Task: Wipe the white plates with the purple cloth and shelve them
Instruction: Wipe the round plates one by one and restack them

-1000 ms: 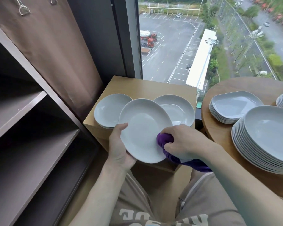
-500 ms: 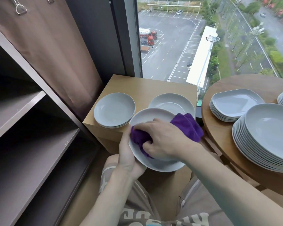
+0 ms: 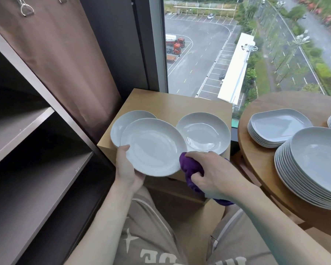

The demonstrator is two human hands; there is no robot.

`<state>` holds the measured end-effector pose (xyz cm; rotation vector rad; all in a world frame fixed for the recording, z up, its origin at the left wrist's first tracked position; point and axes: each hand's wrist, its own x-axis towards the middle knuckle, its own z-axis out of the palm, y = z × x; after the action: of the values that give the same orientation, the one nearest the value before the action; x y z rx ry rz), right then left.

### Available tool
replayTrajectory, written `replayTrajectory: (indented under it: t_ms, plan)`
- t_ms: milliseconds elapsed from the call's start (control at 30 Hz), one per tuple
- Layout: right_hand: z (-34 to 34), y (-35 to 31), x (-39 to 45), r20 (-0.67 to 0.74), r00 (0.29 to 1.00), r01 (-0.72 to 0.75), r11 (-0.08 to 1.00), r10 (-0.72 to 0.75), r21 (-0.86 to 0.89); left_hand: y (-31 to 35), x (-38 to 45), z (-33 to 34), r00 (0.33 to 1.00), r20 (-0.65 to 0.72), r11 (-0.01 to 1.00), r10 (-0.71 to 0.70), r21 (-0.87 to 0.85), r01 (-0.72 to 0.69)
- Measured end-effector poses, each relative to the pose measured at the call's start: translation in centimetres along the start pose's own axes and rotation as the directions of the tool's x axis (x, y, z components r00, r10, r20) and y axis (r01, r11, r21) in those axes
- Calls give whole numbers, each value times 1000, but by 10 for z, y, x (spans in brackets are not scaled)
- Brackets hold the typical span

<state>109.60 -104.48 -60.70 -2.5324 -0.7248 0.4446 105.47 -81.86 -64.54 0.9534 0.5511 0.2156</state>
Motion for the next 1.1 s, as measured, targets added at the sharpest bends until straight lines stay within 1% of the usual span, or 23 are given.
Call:
replayTrajectory:
  t_ms: [67, 200, 267, 333, 433, 500, 600, 700, 767, 933, 1100]
  plan:
    - [4, 4, 0, -93, 995, -24, 997, 30, 70, 0, 13, -12, 998, -62, 1000, 4, 24, -3]
    - [10, 11, -1, -243, 959, -68, 948, 148, 310, -1, 31, -29, 982, -173, 997, -77, -8, 77]
    - [13, 10, 1, -265, 942, -76, 902, 204, 425, 2, 39, -34, 970, -229, 996, -80, 16, 86]
    - [17, 7, 4, -267, 932, -86, 863, 247, 497, 5, 47, -39, 963, -261, 989, -70, 106, 101]
    - [20, 2, 9, -250, 934, -90, 846, 254, 525, 4, 62, -46, 962, -265, 949, -61, 283, 138]
    - [22, 0, 11, -242, 939, -84, 845, 245, 528, -2, 76, -50, 957, -289, 920, -33, 364, 142]
    - [23, -1, 14, -245, 943, -64, 845, 225, 531, -7, 92, -53, 933, -358, 892, 32, 431, 135]
    - [23, -2, 19, -262, 941, -42, 842, 215, 538, -10, 101, -57, 897, -432, 848, 90, 506, 159]
    - [22, -3, 23, -268, 940, -37, 845, 210, 533, -12, 106, -63, 882, -456, 817, 121, 550, 172]
    - [22, -6, 24, -287, 938, -13, 846, 195, 532, -14, 116, -69, 890, -417, 736, 184, 658, 157]
    - [26, 2, 18, -260, 944, -29, 834, 204, 551, -13, 126, -65, 886, -408, 644, 221, 743, 182]
